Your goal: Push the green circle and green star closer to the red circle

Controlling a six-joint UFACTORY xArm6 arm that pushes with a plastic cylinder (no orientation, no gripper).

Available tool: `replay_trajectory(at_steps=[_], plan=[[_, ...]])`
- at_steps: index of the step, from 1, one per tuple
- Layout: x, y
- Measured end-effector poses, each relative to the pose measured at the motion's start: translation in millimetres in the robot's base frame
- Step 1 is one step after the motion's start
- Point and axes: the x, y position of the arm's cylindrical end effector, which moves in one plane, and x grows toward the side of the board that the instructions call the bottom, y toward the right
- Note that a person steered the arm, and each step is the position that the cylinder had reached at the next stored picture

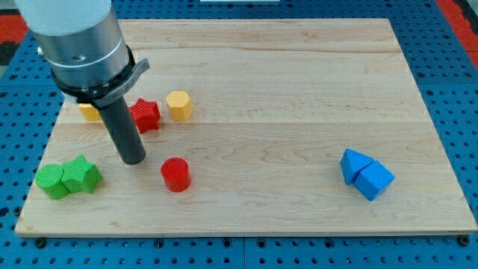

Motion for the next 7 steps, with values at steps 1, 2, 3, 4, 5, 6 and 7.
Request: replay_trajectory(at_steps=[1,2,3,4,5,6,7], plan=[[1,8],[-17,-2],[-45,-66],[-30,-131],[34,-148],[51,-149],[51,-113]])
